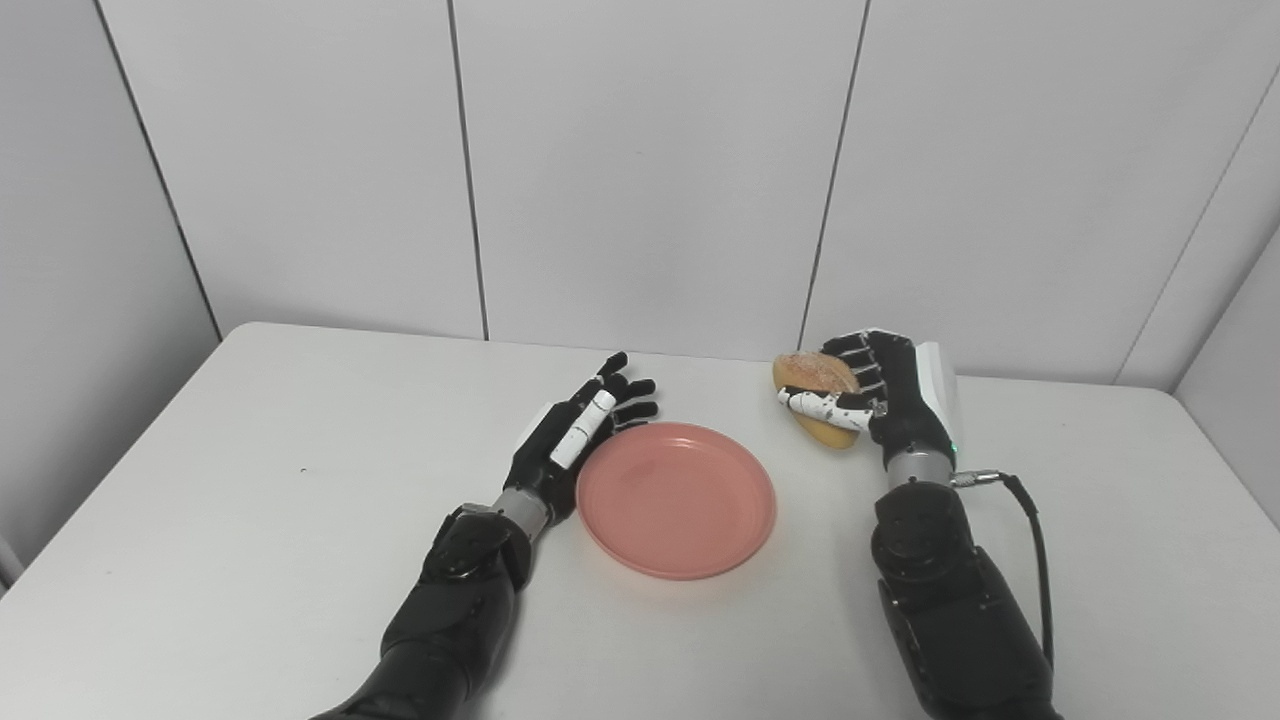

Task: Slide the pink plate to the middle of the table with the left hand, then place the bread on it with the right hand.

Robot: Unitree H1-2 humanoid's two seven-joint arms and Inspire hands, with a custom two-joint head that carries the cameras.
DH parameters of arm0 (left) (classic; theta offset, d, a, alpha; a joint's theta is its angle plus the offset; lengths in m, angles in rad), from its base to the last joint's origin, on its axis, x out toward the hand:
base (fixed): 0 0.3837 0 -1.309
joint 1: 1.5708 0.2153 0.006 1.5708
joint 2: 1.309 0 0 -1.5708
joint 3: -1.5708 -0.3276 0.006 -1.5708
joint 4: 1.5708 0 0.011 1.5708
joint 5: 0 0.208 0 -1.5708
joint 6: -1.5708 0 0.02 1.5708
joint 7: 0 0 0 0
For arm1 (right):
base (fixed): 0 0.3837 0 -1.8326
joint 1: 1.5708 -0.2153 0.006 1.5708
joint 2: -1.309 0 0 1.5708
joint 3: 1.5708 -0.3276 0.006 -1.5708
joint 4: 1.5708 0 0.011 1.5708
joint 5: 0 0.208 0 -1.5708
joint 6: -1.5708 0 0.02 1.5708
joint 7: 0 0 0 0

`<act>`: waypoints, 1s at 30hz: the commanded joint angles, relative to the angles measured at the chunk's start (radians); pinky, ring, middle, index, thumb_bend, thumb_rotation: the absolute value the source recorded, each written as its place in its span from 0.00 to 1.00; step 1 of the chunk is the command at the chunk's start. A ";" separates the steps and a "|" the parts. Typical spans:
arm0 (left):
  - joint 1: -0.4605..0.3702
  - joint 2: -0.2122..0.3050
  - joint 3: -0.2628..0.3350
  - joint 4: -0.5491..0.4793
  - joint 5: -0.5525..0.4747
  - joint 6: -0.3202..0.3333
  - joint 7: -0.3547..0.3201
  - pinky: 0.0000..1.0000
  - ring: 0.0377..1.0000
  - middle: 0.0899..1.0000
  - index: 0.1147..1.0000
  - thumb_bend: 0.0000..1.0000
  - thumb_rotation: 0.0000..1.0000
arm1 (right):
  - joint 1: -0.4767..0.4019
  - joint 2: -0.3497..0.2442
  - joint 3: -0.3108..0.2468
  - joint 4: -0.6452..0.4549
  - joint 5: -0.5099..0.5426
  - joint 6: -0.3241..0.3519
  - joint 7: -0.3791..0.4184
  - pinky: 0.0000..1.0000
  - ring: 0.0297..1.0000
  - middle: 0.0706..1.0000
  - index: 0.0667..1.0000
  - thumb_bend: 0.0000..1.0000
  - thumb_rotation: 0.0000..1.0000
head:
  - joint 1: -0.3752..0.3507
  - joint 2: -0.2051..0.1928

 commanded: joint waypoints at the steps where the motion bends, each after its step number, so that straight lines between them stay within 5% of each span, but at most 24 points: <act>1: 0.013 -0.017 0.000 0.036 0.004 0.009 0.007 0.80 0.80 0.82 0.94 0.86 0.73 | -0.070 0.022 0.009 -0.021 -0.006 -0.061 0.004 0.41 0.46 0.48 0.42 0.53 0.00 | 0.000 0.001; 7: 0.008 -0.014 0.005 0.038 0.003 0.009 0.016 0.79 0.79 0.81 0.93 0.85 0.73 | -0.067 0.045 0.034 -0.009 -0.006 -0.071 0.037 0.42 0.47 0.48 0.42 0.53 0.00 | 0.000 0.002; 14: 0.002 -0.008 0.004 0.049 0.005 0.000 0.012 0.79 0.78 0.79 0.93 0.84 0.73 | -0.085 -0.011 0.082 0.030 0.104 -0.146 0.310 0.36 0.42 0.45 0.44 0.53 0.00 | -0.005 0.004; 20: 0.002 -0.008 0.003 0.045 0.007 -0.002 0.015 0.80 0.79 0.79 0.93 0.83 0.74 | -0.100 -0.036 0.105 0.064 0.142 -0.184 0.445 0.34 0.38 0.45 0.44 0.53 0.00 | -0.008 0.010; 30: 0.010 -0.004 -0.006 0.034 0.016 0.007 0.024 0.80 0.80 0.82 0.93 0.85 0.83 | -0.120 -0.063 0.144 0.134 0.118 -0.259 0.538 0.35 0.39 0.42 0.47 0.53 0.00 | -0.009 0.011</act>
